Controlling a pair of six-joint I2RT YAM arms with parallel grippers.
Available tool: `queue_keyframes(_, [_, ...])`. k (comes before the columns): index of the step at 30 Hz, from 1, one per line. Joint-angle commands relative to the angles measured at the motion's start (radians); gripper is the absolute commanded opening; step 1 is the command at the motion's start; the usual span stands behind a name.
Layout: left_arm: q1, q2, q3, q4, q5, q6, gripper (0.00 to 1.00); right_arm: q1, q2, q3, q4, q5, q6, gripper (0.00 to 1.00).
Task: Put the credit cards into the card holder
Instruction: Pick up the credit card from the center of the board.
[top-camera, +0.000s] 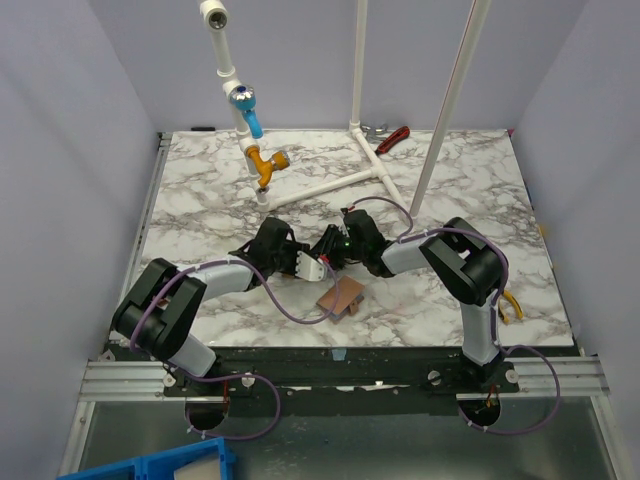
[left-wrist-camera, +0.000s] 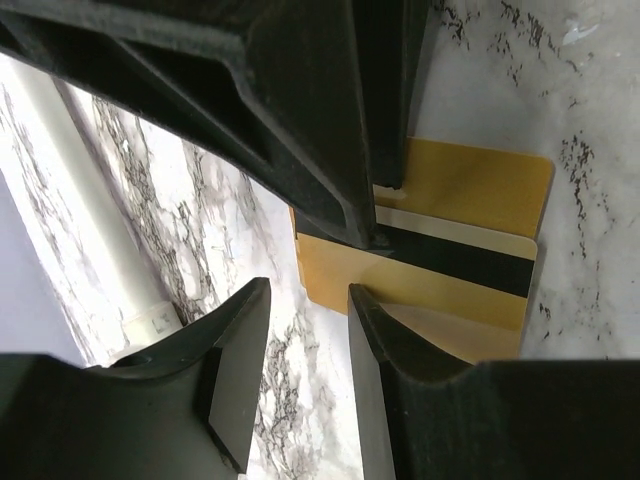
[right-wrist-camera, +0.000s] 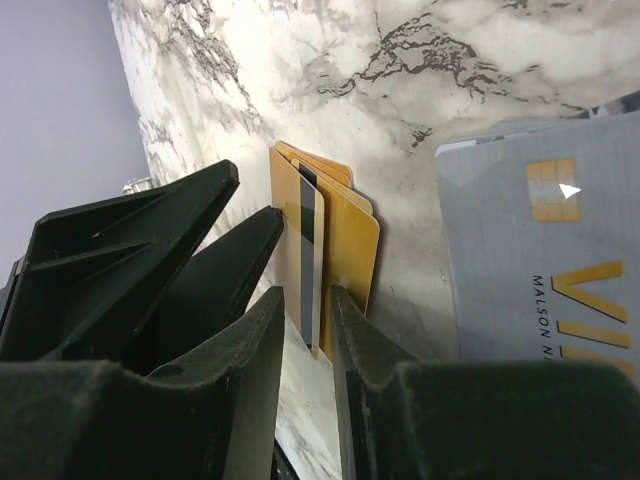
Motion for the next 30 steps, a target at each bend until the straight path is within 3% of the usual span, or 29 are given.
queue_keyframes(1, [-0.024,0.001,-0.019,-0.016,-0.018,-0.001,0.37,-0.001,0.013,-0.015,-0.004,-0.002,0.011,0.29])
queue_keyframes(5, [-0.029,0.004,-0.023,-0.022,-0.023,0.001,0.30,-0.001,0.014,-0.016,0.001,-0.006,0.017,0.29])
queue_keyframes(19, [-0.036,-0.013,-0.062,0.010,-0.002,0.014,0.22,0.037,0.064,0.066,-0.058,-0.010,0.005,0.27])
queue_keyframes(27, [-0.034,-0.014,-0.065,0.017,0.002,0.011,0.20,0.048,0.090,0.057,-0.059,0.013,0.033,0.13])
queue_keyframes(29, [-0.034,-0.020,-0.053,0.002,-0.001,-0.002,0.30,0.050,0.090,0.054,-0.083,0.039,0.034,0.10])
queue_keyframes(30, [-0.035,-0.032,-0.039,-0.013,-0.001,-0.023,0.48,0.051,0.092,0.054,-0.093,0.047,0.035,0.08])
